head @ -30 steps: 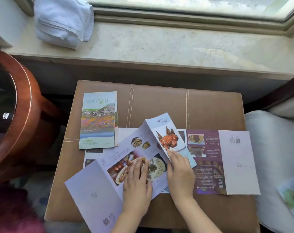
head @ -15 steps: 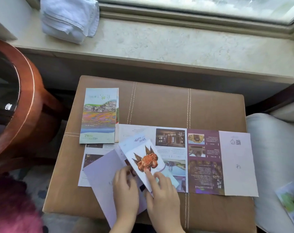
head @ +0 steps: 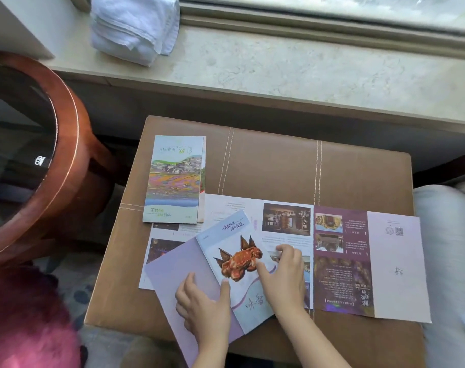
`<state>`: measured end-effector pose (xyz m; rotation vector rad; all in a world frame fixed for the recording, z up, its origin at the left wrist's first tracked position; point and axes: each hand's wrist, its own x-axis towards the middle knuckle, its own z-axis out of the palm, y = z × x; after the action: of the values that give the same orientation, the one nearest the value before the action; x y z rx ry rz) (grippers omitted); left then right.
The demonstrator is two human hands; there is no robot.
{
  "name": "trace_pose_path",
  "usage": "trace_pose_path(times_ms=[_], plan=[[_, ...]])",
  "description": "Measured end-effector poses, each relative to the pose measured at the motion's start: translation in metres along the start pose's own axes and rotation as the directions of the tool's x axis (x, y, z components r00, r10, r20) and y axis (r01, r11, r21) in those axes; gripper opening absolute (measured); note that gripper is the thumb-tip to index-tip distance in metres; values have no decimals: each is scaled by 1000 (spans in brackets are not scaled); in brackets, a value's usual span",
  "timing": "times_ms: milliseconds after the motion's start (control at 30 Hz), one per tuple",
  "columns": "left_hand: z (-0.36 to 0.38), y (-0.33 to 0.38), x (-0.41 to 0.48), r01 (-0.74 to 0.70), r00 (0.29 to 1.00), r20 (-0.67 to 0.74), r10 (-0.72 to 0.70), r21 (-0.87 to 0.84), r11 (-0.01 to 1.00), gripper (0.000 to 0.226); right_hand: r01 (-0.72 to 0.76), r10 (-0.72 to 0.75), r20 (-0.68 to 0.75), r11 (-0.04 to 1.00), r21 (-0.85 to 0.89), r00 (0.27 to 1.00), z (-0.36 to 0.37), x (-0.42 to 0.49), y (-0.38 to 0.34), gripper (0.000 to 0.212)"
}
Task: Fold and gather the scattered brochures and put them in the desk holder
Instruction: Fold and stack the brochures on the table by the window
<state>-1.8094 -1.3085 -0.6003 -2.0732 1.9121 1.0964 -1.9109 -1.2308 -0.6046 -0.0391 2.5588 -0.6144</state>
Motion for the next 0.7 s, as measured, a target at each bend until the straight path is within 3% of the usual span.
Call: trace_pose_path(times_ms=[200, 333, 400, 500, 633, 700], plan=[[1, -6, 0, -28, 999, 15, 29, -33, 999, 80, -65, 43, 215, 993, 97, 976, 2, 13, -8, 31], [-7, -11, 1, -38, 998, 50, 48, -180, 983, 72, -49, -94, 402, 942, 332, 911, 2, 3, -13, 30], [-17, -12, 2, -35, 990, 115, 76, -321, 946, 53, -68, -172, 462, 886, 458, 870, -2, -3, -17, 39], [-45, -11, 3, -50, 985, 122, 118, -453, 890, 27, -41, -242, 469, 856, 516, 849, -8, -15, -26, 39], [-95, -1, 11, -181, 960, 83, 266, -539, 823, 23, 66, -347, 411, 825, 562, 843, -18, -29, -46, 44], [-121, 16, 20, -215, 937, 116, 330, -555, 803, 23, -31, -378, 448, 736, 676, 811, -25, -30, -68, 46]])
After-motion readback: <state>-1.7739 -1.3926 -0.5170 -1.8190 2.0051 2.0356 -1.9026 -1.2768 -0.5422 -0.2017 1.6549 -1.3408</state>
